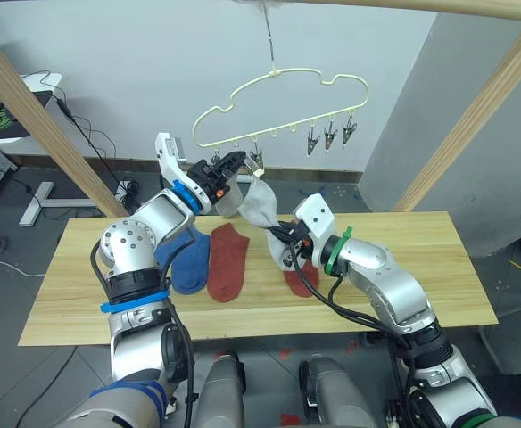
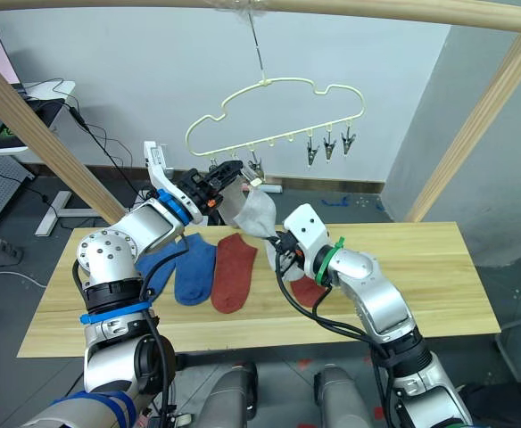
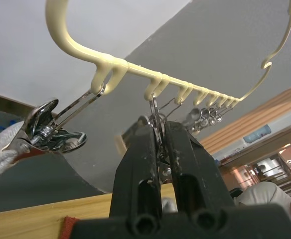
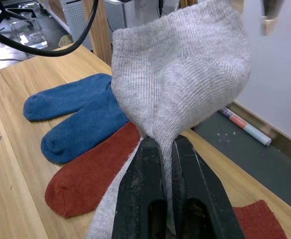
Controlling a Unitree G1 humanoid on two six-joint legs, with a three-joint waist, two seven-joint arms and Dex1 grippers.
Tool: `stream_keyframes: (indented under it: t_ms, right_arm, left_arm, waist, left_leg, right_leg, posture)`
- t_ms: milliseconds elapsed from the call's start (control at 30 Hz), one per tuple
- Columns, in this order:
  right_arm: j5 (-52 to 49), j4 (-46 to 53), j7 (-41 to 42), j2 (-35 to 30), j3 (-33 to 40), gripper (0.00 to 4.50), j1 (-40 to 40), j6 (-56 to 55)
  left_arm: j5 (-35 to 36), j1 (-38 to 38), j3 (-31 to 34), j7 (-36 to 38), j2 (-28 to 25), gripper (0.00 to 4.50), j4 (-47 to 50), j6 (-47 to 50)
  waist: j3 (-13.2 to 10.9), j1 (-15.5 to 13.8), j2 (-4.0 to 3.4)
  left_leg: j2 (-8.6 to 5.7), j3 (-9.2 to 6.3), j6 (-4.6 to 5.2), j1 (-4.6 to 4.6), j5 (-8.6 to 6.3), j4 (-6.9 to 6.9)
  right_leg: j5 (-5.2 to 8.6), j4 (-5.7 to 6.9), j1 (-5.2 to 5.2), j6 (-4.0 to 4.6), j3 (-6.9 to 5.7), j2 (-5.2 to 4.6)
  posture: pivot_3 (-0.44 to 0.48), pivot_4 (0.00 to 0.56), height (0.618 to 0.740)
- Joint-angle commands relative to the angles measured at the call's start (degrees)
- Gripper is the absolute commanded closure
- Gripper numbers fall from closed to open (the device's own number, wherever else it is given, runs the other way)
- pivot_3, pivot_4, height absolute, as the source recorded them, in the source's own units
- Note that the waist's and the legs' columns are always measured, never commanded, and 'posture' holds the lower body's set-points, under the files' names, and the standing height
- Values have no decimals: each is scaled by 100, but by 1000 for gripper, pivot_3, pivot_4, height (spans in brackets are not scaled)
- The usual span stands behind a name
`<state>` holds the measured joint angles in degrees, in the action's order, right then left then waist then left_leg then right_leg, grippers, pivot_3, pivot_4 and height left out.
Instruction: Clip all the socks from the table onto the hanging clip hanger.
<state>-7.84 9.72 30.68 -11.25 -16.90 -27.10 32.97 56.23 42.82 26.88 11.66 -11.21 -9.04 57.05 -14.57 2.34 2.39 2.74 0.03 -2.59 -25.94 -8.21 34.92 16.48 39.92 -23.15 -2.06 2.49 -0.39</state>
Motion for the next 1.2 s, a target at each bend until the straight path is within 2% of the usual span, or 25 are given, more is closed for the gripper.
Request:
stream_keyframes:
  t_ms: [33, 467, 633, 667, 767, 900, 967, 1100, 1133, 1167, 1200]
  right_arm:
    - [-81, 162, 38, 52, 99, 4482, -179, -143]
    - [-138, -53, 58, 132, 296, 4482, -418, -143]
    - [-106, -263, 51, 178, 318, 4482, -513, -259]
    - [-109, -278, 59, 182, 316, 4500, -517, -274]
    - [-136, -278, 91, 201, 291, 4500, -512, -282]
    - [-175, -232, 99, 287, 246, 4500, -482, -259]
    - [-186, -223, 95, 350, 236, 4500, -483, -241]
    - [-397, -177, 142, 586, 227, 4500, -468, -12]
    - [-490, -174, 154, 650, 246, 4500, -459, 83]
    - [-554, -170, 158, 689, 262, 3944, -454, 148]
    - [-646, -152, 190, 722, 279, 3658, -449, 250]
  left_arm:
    - [121, -37, -66, 40, -49, 4500, 220, 25]
    - [175, -15, -80, 87, -30, 4500, 160, 10]
    - [-13, -47, -234, 246, -137, 4500, 273, -148]
    - [-11, -64, -230, 256, -154, 3843, 288, -171]
    - [53, -102, -205, 256, -200, 2904, 307, -191]
    - [92, -199, -198, 226, -245, 1948, 420, -169]
    - [100, -256, -191, 220, -284, 1322, 469, -163]
    - [10, -526, -311, 380, -669, 102, 919, -80]
    - [-78, -631, -393, 449, -837, 17, 1104, -105]
    - [-133, -703, -455, 495, -952, 0, 1224, -131]
    - [-197, -807, -525, 567, -1108, 0, 1406, -163]
  waist:
    - [0, -1, 0]
    - [0, -11, 0]
    - [0, -25, 0]
    - [0, -28, 0]
    - [0, -31, 0]
    - [0, -34, 0]
    - [0, -37, 0]
    - [0, -25, 0]
    - [0, -27, 0]
    - [0, -32, 0]
    - [0, -42, 0]
  left_leg:
    - [0, -1, 0, 0, 0, 0]
    - [0, 0, 0, -1, 0, -1]
    - [-1, -1, 0, -1, 0, -2]
    - [-1, 0, 0, -2, 0, -2]
    - [0, 0, 0, -2, 0, -3]
    - [0, -1, 0, -2, 0, -4]
    - [0, -1, 0, -2, 0, -4]
    - [2, 0, -1, -1, 0, -6]
    - [4, 1, -1, -1, -1, -8]
    - [4, -1, -1, -1, -1, -9]
    - [5, -3, -2, -2, -1, -10]
  right_leg:
    - [0, 0, 0, 0, 0, 0]
    - [0, -1, 0, 0, -1, -1]
    - [0, -2, 0, 1, -2, -1]
    - [0, -2, 0, 1, -2, -1]
    - [0, -3, -1, 1, -2, -1]
    - [0, -3, -1, 1, -3, -1]
    - [0, -2, -1, 1, -3, -1]
    - [0, -2, -3, 1, -2, -1]
    - [0, -2, -4, 1, -2, -1]
    - [0, -1, -4, 2, -3, -1]
    - [-1, -1, -5, 2, -6, -1]
  posture:
    - [-13, 212, 740]
    - [-22, 210, 740]
    - [-10, 209, 740]
    - [-7, 210, 740]
    - [-2, 210, 740]
    - [6, 210, 740]
    - [10, 210, 740]
    - [13, 211, 740]
    - [15, 209, 740]
    - [15, 209, 740]
    - [21, 209, 740]
